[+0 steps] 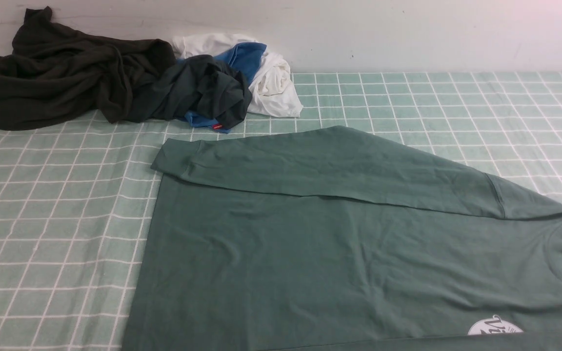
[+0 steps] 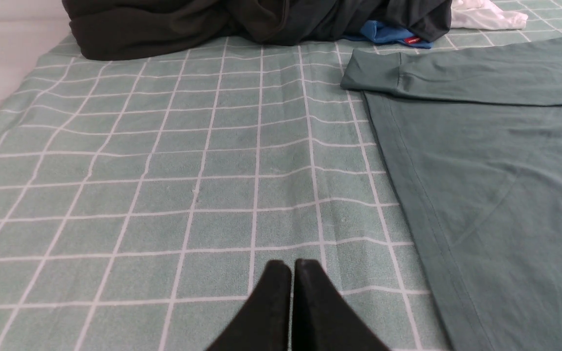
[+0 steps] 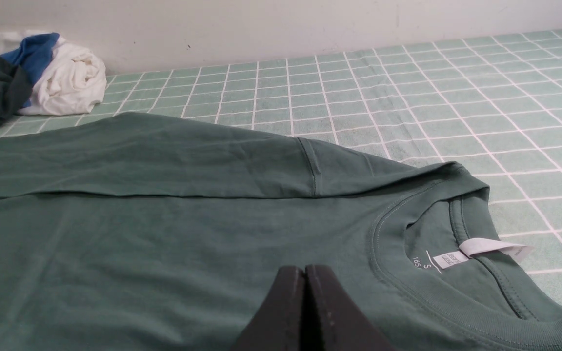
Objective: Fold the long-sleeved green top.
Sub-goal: Use the left arm to clamp the cuff closest to it
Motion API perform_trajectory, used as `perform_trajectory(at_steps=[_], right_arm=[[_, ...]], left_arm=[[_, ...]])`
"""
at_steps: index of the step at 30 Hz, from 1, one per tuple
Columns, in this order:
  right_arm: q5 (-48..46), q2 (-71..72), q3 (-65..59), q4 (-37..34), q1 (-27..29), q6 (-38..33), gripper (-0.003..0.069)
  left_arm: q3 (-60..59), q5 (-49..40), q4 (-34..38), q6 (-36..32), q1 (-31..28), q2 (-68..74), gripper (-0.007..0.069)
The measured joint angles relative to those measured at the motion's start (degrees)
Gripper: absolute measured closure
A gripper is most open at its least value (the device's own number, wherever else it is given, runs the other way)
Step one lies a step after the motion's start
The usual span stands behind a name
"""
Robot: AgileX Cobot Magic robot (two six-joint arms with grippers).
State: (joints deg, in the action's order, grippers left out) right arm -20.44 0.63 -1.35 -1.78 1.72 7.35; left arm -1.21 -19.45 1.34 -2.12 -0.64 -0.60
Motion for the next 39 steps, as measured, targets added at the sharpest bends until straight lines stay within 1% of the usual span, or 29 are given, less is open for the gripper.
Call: perform_trajectory(at_steps=[9, 13, 39], right_arm=[[0.0, 0.0, 0.0, 0.0, 0.0, 0.0, 0.0673], [0.0, 0.0, 0.0, 1.8, 0.0, 0.0, 0.0673], [0.0, 0.0, 0.0, 1.8, 0.0, 0.0, 0.0673]], left_arm=[[0.0, 0.0, 0.0, 0.0, 0.0, 0.0, 0.0628], [0.0, 0.0, 0.0, 0.0, 0.0, 0.0, 0.0628], [0.0, 0.0, -0.1, 0.0, 0.0, 0.0, 0.0628]])
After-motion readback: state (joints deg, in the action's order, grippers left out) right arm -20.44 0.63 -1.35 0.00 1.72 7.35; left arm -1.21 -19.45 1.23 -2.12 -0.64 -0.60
